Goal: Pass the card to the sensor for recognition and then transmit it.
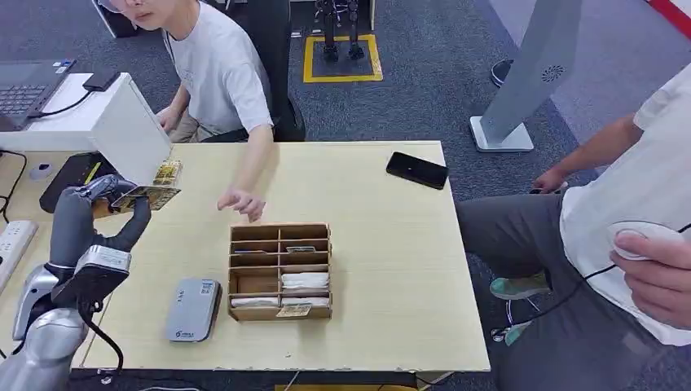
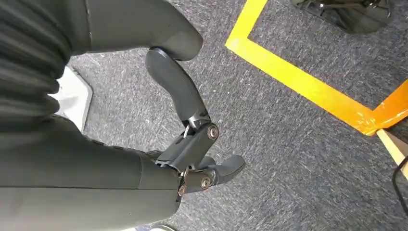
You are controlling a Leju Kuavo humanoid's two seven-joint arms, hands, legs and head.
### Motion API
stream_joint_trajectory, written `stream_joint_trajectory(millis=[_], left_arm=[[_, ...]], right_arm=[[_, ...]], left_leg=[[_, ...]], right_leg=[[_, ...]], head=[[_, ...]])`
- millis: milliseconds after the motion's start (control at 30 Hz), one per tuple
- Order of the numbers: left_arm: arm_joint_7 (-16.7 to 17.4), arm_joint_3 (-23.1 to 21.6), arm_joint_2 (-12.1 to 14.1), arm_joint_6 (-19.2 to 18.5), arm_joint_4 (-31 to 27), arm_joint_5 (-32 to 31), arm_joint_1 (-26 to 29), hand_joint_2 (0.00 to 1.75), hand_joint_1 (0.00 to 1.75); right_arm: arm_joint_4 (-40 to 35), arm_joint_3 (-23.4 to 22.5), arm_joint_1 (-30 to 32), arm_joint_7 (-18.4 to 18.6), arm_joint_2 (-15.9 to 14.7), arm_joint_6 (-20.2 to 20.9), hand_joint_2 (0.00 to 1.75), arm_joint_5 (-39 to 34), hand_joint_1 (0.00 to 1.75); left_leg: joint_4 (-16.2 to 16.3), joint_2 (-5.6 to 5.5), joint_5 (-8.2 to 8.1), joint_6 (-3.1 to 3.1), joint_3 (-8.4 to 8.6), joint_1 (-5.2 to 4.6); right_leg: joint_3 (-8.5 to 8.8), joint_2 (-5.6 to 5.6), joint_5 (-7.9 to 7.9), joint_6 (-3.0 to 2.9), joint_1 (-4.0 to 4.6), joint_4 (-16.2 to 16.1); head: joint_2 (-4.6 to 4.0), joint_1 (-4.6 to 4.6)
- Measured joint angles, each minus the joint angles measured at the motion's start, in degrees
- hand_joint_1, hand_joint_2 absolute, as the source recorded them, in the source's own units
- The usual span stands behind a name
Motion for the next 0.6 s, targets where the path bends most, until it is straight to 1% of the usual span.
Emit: stream_joint_trajectory(millis=[67,167,200,267,400,600], left_arm=[[2.79,0.30,0.04,1.50,0.04,-3.17,-0.42,1.75,1.75],[7.09,0.77,0.13,4.55,0.81,-10.30,-1.92,1.75,1.75],[8.28,0.85,0.28,4.98,1.53,-12.35,-2.63,1.75,1.75],[9.81,0.90,0.39,5.51,2.82,-14.48,-3.43,1.75,1.75],[11.60,0.87,0.39,7.21,4.65,-18.35,-3.73,1.75,1.75],[11.65,0.90,0.39,7.43,6.01,-18.88,-3.74,1.75,1.75]], right_arm=[[-0.30,0.24,0.07,0.26,-0.02,-0.22,1.75,-0.33,0.00],[-0.72,0.96,0.09,0.52,-0.02,-1.23,1.75,-0.85,0.00],[-0.85,1.33,0.07,0.57,-0.02,-1.60,1.75,-1.18,0.00],[-1.09,1.86,0.08,0.61,-0.02,-2.31,1.75,-1.88,0.00],[-1.59,3.21,0.04,0.61,-0.39,-3.19,1.75,-2.91,0.00],[-1.73,4.15,-0.08,0.59,-0.55,-3.23,1.75,-3.06,0.00]], left_leg=[[0.00,0.00,0.00,0.00,0.00,0.01],[0.00,-0.01,0.00,0.00,0.00,0.02],[0.00,-0.01,0.00,-0.01,0.00,0.02],[-0.01,0.00,0.00,-0.01,0.00,0.02],[-0.01,0.01,0.00,-0.01,-0.01,0.01],[0.00,0.01,0.00,0.00,-0.03,0.00]], right_leg=[[-0.01,0.00,0.00,0.00,0.00,0.00],[-0.01,-0.01,0.00,0.00,0.00,0.00],[-0.01,-0.01,0.00,0.00,0.00,0.00],[0.00,0.00,0.00,0.00,0.01,0.00],[-0.02,0.01,0.00,0.00,0.01,0.00],[-0.02,0.01,-0.01,0.00,0.00,0.00]], head=[[0.00,0.00],[0.00,0.00],[0.00,0.00],[0.00,0.00],[0.00,0.00],[0.00,0.02]])
